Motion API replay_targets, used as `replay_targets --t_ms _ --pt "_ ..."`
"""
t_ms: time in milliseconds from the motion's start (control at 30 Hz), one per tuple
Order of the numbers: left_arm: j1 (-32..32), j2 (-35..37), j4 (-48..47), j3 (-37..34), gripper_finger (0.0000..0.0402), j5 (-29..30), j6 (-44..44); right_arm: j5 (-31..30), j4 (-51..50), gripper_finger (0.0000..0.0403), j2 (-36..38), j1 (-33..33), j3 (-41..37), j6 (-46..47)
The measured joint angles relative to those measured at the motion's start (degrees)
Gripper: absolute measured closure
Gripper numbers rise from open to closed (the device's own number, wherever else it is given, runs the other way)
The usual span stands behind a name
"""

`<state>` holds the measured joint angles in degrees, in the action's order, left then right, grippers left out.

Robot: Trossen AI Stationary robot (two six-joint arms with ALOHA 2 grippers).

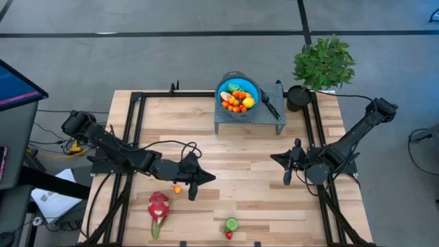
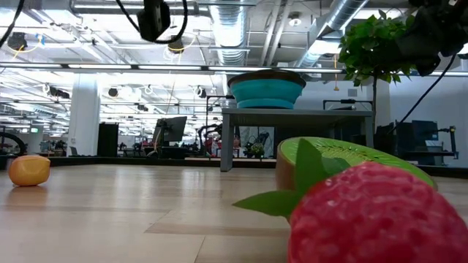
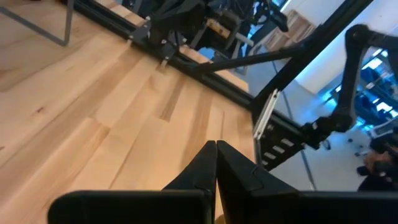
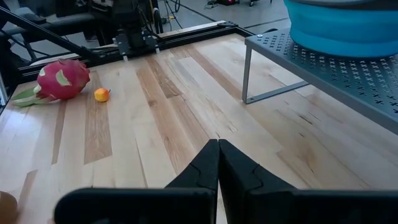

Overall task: Pick & Place Fruit
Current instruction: Put the yellow pear into the strainer bowl

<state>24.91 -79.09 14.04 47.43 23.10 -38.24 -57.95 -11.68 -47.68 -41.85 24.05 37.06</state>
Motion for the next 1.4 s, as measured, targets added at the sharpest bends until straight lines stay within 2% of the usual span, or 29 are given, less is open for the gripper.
replay_targets --t_ms 133,333,433,633,767,833,933,1200,1400 --pt "0.07 -3.1 -0.04 3.37 0.04 0.01 0.25 0.01 -0.16 0.0403 0.0 -0.02 0.0 0.01" --pt "0.07 -10.28 -0.06 10.65 0.04 -2.33 5.06 0.02 -0.57 0.0403 0.01 -0.02 0.0 -0.01" --pt "0.07 -10.56 -4.51 11.86 0.04 -2.27 4.04 0.02 -1.19 0.0403 0.01 -0.02 0.0 -0.01" --pt "-0.17 -7.67 -29.61 11.83 0.04 -2.99 -16.15 1.18 -1.66 0.0403 0.0 -0.11 0.0 0.02" --pt "-0.17 -7.11 -46.64 11.8 0.04 -9.71 -31.9 1.28 -1.84 0.0403 0.0 -0.13 0.0 0.02" --pt "0.01 -7.11 -52.27 11.06 0.04 -14.09 -38.9 1.29 -1.94 0.0403 0.0 -0.13 0.0 0.02" --pt "0.15 -7.11 -53.04 7.98 0.0399 -16.95 -43.4 1.31 -2.16 0.0403 0.0 -0.13 0.0 0.02" --pt "0.33 -7.11 -52.73 1.9 0.0399 -17.06 -43.66 1.31 -2.95 0.0403 0.0 -0.02 0.0 0.0" --pt "-0.31 -7.11 -52.88 -0.08 0.0399 -17.06 -43.51 1.31 -2.93 0.0403 0.0 -0.02 0.0 0.02"
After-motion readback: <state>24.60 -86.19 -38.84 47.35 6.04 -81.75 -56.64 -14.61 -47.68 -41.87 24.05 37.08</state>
